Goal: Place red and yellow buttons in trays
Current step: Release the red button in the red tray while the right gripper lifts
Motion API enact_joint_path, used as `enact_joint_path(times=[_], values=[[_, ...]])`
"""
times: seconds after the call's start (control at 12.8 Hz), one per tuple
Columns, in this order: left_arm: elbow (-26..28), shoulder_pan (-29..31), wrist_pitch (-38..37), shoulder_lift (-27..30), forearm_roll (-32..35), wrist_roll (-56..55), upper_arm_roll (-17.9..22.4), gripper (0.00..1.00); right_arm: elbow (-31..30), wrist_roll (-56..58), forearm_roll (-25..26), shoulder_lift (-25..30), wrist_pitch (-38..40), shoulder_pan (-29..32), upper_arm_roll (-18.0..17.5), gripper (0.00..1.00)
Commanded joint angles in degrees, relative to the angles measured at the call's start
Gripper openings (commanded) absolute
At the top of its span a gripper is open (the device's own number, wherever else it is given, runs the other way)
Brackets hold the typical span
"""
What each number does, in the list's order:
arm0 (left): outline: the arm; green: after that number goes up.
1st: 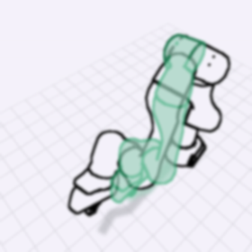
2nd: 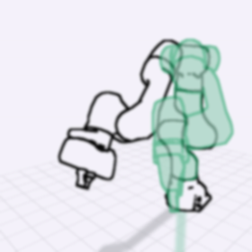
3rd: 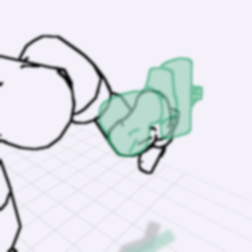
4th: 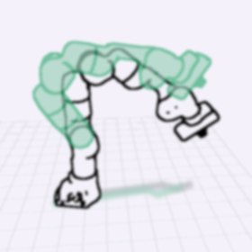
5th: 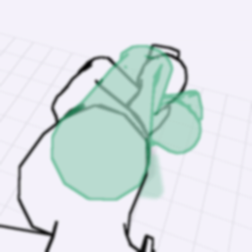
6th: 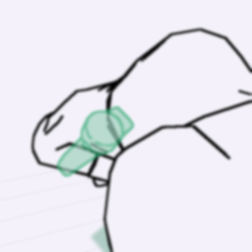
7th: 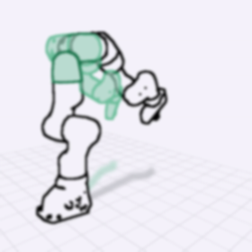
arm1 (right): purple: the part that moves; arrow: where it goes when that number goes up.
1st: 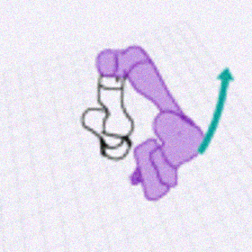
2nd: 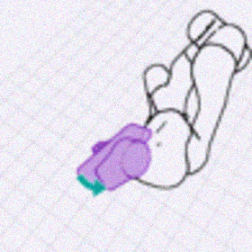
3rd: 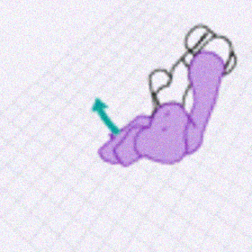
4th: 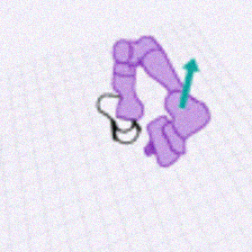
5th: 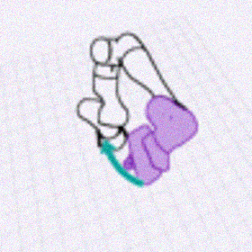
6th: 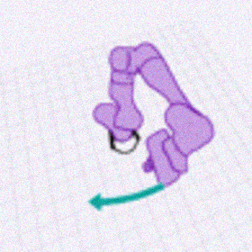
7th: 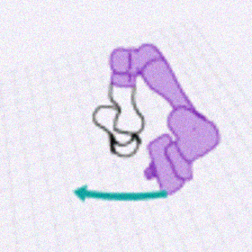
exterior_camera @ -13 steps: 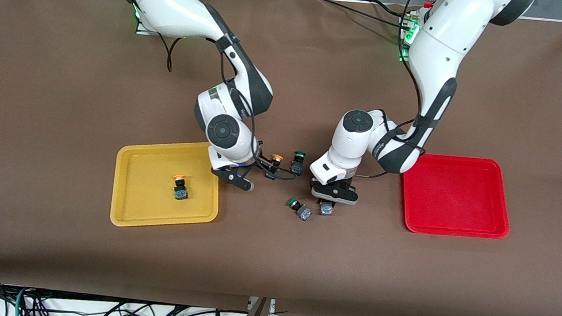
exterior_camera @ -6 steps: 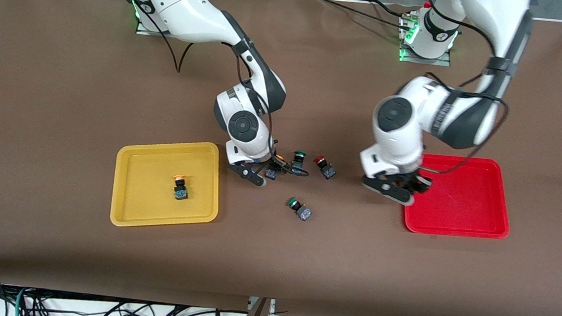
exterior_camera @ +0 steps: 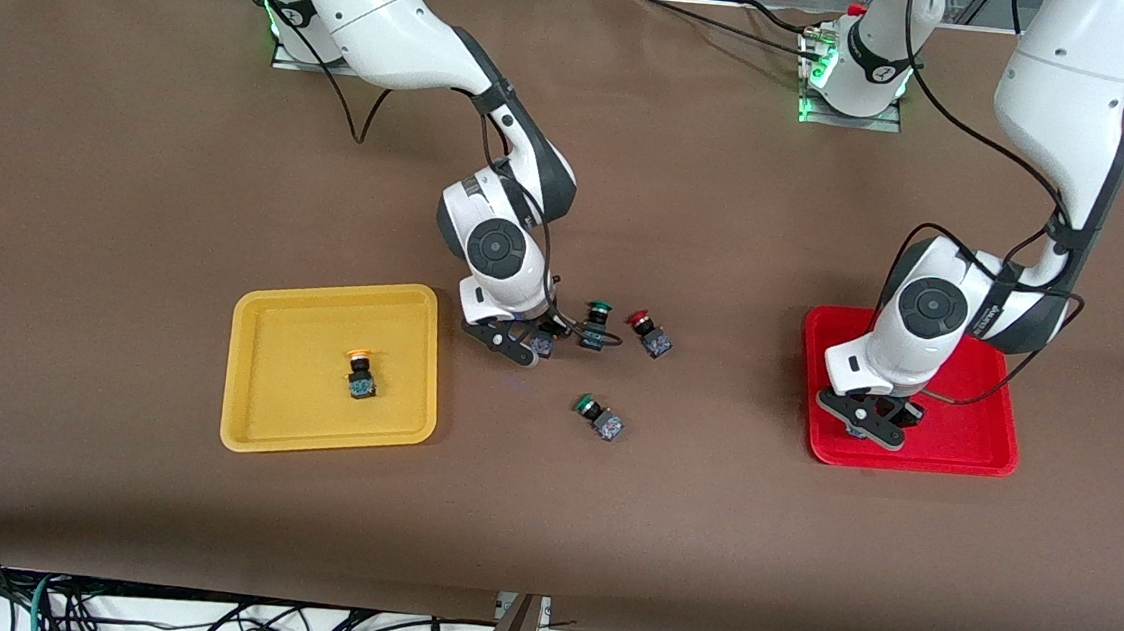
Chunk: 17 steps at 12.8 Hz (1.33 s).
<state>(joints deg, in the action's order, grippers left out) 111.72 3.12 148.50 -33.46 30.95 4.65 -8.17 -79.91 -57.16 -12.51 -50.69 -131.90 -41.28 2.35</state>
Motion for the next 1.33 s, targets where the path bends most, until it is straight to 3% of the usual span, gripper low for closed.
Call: enact_joint_path(times=[0.0, 0.16, 0.39, 0.55, 0.63, 0.71, 0.78, 1.1, 1.25], values=[[0.4, -0.5, -0.6, 3.0, -0.2, 0.8, -0.8, 1.0, -0.4, 5.5, 0.8, 4.0, 8.5, 2.8, 0.4, 0.18], [0.3, -0.8, -1.8, 5.5, -0.3, 0.6, -1.5, 1.0, -0.3, 12.4, 0.7, 7.9, 16.0, 6.6, 0.8, 0.18], [-3.5, -1.0, -16.2, 9.0, -5.6, -3.7, -11.5, 1.0, 2.3, 25.6, 1.9, 9.5, 24.0, 12.0, 2.0, 0.19], [-6.0, -2.1, -20.3, 8.1, -9.0, -12.0, -16.1, 1.0, 1.5, 30.2, 2.7, 9.3, 23.4, 12.3, 4.5, 0.23], [-6.7, -4.2, -20.3, 6.8, -9.1, -17.7, -17.2, 1.0, 0.9, 30.2, 2.5, 9.1, 22.7, 12.4, 4.6, 0.43], [-8.3, -7.5, -20.1, 4.7, -9.0, -25.2, -17.2, 1.0, 0.6, 30.2, 2.6, 9.1, 22.1, 12.6, 4.7, 0.74], [-9.7, -10.7, -19.7, 2.5, -8.1, -32.9, -17.1, 1.0, 0.8, 30.3, 2.6, 9.3, 22.4, 13.0, 4.8, 0.99], [-9.8, -15.0, -6.4, -5.1, -7.6, -58.3, -16.7, 1.0, 1.6, 30.7, 2.8, 11.6, 22.9, 13.5, 5.1, 0.99], [-9.3, -15.6, -6.1, -5.8, -2.7, -65.5, -16.8, 1.0, 1.7, 30.8, 2.8, 13.1, 24.7, 13.4, 5.5, 0.99]])
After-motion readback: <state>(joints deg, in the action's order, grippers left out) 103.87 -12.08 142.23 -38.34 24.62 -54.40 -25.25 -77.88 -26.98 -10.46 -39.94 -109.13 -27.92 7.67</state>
